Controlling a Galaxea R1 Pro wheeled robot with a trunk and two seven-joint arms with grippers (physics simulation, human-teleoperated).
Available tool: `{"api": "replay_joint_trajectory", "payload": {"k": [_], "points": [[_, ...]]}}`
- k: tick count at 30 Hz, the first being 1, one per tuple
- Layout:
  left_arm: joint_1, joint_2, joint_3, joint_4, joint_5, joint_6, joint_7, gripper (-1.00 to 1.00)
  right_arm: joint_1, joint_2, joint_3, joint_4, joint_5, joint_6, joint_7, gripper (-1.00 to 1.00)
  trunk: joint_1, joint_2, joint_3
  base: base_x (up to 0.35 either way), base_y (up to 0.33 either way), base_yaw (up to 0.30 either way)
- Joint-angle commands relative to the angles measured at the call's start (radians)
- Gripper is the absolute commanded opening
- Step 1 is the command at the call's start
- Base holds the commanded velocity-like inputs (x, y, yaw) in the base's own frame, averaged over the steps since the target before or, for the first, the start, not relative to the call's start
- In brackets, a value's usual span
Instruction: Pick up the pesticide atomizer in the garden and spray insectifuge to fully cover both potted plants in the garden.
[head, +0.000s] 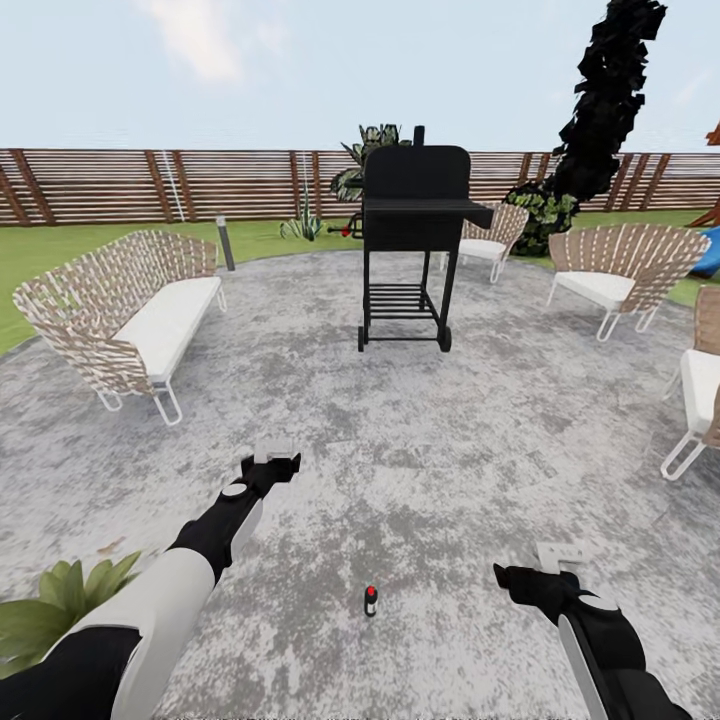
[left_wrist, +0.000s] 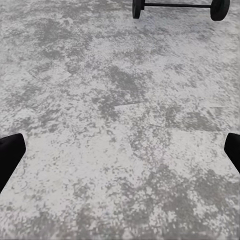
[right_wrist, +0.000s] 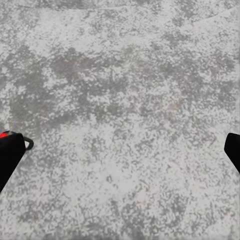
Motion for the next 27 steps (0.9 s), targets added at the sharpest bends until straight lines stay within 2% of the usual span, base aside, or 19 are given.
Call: {"api": "replay_joint_trajectory", "payload": {"k": [1,16,27], "points": [[0.0,0.0,-0.001,0.0,0.001,-0.001,0.001,1.0,-0.001,0.0,0.0,-0.001,-0.002,0.005,0.001,1.0,0.0,0.0,-0.002,0.0,0.0,0.0],[0.001,0.0,0.001,0.0,0.005,-0.001,0.001,1.0,-0.001,0.001,0.001,-0.001,-0.002,0.005,0.001,1.0,0.0,0.0,-0.026,0.0,0.0,-0.011],[0.001,0.002,0.002,0.0,0.007,-0.001,-0.001,1.0,-0.001,0.001,0.001,-0.001,-0.002,0.005,0.001,1.0,0.0,0.0,-0.036,0.0,0.0,-0.245]]}}
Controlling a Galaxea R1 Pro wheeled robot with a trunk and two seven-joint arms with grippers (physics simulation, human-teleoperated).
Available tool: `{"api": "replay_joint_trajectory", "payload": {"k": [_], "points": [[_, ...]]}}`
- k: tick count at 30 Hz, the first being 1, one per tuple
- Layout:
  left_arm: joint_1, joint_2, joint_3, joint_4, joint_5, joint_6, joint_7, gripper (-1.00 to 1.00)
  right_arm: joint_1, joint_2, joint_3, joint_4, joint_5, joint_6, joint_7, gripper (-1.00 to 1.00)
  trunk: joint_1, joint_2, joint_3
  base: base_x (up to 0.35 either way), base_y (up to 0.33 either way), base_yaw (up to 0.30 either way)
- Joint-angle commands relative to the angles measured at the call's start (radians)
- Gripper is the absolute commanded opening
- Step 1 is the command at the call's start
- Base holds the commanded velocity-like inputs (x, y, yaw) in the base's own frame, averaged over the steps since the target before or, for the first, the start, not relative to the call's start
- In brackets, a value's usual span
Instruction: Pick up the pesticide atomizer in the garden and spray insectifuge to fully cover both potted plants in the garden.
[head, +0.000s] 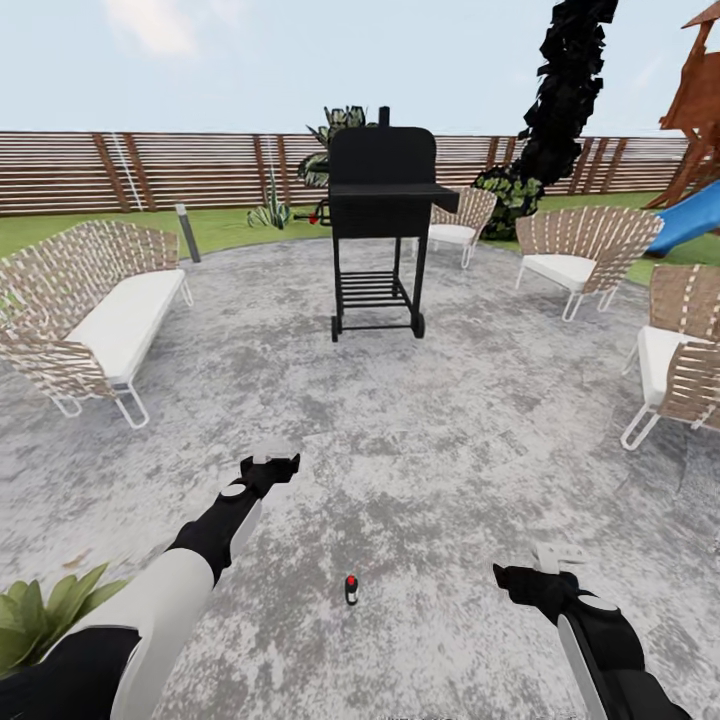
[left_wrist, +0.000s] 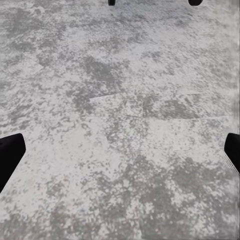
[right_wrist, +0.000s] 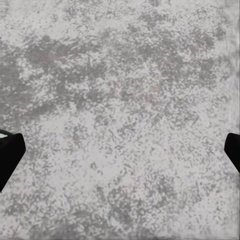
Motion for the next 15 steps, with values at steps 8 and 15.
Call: {"api": "replay_joint_trajectory", "payload": {"k": [8,15], "points": [[0.0,0.001,-0.001,0.0,0.001,-0.001,0.0,1.0,-0.001,0.0,0.0,-0.001,-0.001,0.005,0.0,1.0,0.0,0.0,-0.004,0.0,0.064,-0.176],[0.0,0.001,-0.001,0.0,0.001,-0.001,0.0,1.0,-0.001,0.0,0.0,-0.002,-0.001,0.006,0.001,1.0,0.0,0.0,-0.004,0.0,0.16,-0.16]]}}
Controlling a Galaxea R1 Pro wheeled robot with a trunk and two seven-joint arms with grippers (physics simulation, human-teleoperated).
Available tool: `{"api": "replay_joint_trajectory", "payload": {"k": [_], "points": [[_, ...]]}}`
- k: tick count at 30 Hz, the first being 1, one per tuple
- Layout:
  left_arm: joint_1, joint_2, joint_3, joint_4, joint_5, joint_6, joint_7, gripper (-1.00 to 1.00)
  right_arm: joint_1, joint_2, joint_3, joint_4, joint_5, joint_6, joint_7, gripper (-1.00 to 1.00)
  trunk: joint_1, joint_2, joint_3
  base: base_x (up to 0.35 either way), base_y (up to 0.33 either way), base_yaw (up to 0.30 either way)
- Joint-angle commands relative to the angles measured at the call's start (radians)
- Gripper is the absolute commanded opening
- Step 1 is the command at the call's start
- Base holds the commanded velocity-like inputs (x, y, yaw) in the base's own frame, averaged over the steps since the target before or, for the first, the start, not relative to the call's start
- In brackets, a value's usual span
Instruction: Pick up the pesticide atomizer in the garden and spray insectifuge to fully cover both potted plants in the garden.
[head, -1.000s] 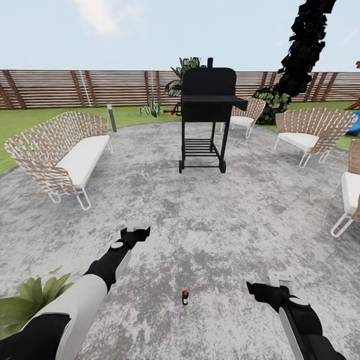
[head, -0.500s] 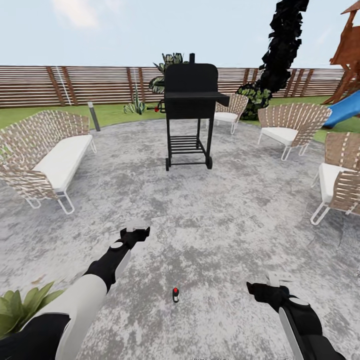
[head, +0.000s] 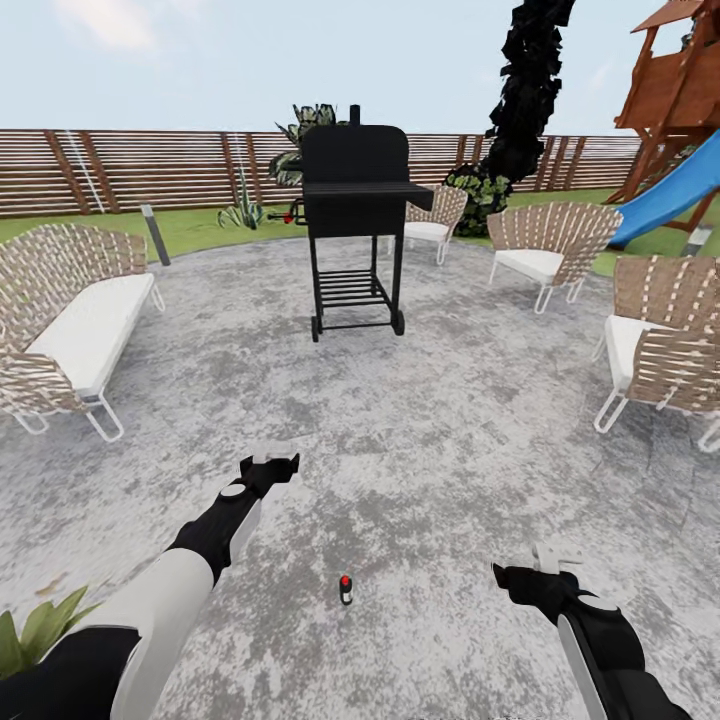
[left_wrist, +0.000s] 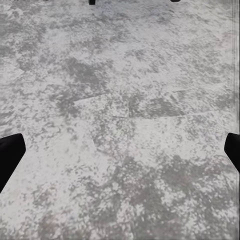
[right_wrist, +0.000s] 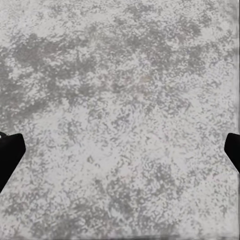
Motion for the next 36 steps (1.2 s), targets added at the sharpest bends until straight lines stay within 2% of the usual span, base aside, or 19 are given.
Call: {"api": "replay_joint_trajectory", "payload": {"k": [1,13,22,32,36], "points": [[0.0,0.0,-0.001,0.0,0.001,-0.001,0.0,1.0,-0.001,-0.001,0.0,-0.001,-0.002,0.005,0.001,1.0,0.0,0.0,-0.001,0.0,0.031,-0.255],[0.007,0.002,-0.002,0.0,0.001,-0.001,0.0,1.0,-0.001,-0.004,0.0,-0.001,-0.002,0.005,0.001,1.0,0.0,0.0,-0.001,0.0,0.004,-0.268],[0.019,0.003,-0.003,0.0,-0.002,-0.001,0.0,1.0,-0.001,-0.004,0.0,-0.001,-0.002,0.005,0.001,1.0,0.0,0.0,-0.01,0.0,0.0,-0.209],[0.023,0.002,-0.004,0.0,-0.007,0.0,0.002,1.0,-0.001,-0.001,0.0,-0.002,-0.002,0.004,0.0,1.0,0.0,0.0,-0.014,0.0,0.0,-0.034],[0.024,0.002,-0.006,0.0,-0.007,0.0,0.002,1.0,-0.001,-0.001,0.0,-0.002,-0.002,0.004,0.0,1.0,0.015,-0.028,-0.027,0.0,0.0,0.0]]}}
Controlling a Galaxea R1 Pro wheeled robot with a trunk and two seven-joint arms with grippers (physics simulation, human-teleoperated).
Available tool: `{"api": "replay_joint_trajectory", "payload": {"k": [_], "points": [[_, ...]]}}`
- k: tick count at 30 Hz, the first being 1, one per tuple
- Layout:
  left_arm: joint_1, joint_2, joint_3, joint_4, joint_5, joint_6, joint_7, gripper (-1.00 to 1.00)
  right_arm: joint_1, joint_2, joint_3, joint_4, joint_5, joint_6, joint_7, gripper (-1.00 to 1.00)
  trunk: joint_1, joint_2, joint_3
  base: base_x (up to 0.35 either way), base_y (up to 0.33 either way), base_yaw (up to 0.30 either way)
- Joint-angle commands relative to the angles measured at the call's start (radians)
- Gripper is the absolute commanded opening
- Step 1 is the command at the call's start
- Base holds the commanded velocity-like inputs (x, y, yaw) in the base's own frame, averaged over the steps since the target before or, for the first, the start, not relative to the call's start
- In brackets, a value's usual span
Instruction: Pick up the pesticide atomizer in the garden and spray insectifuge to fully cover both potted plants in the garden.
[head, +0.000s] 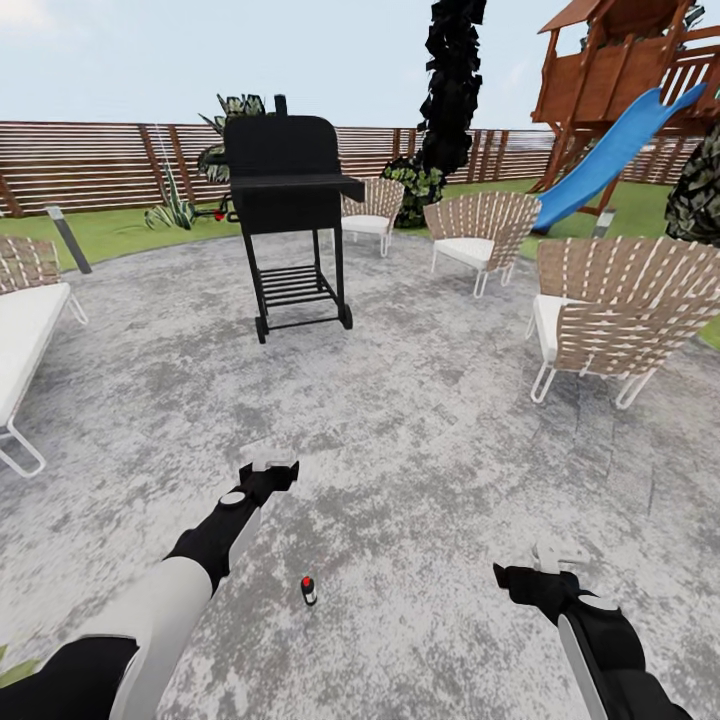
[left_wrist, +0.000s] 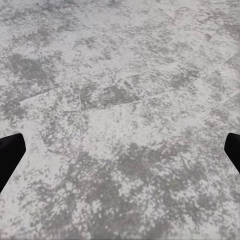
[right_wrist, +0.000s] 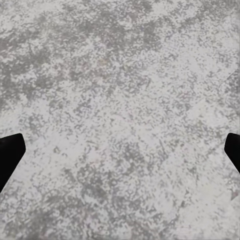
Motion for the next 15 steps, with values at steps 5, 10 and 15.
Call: {"api": "replay_joint_trajectory", "payload": {"k": [5,10,15], "points": [[0.001,0.001,-0.001,0.0,0.0,-0.001,0.0,1.0,-0.001,-0.003,0.0,-0.001,-0.002,0.005,0.001,1.0,0.019,-0.036,-0.022,0.0,0.0,0.0],[0.003,0.001,-0.001,0.0,0.0,-0.001,-0.001,1.0,-0.001,-0.004,0.0,0.0,-0.002,0.005,0.001,1.0,0.038,-0.071,-0.046,0.0,0.0,0.0],[0.005,0.003,-0.002,0.0,0.001,-0.001,-0.001,1.0,-0.001,-0.004,0.0,0.0,-0.002,0.005,0.001,1.0,0.057,-0.106,-0.069,0.0,0.0,0.0]]}}
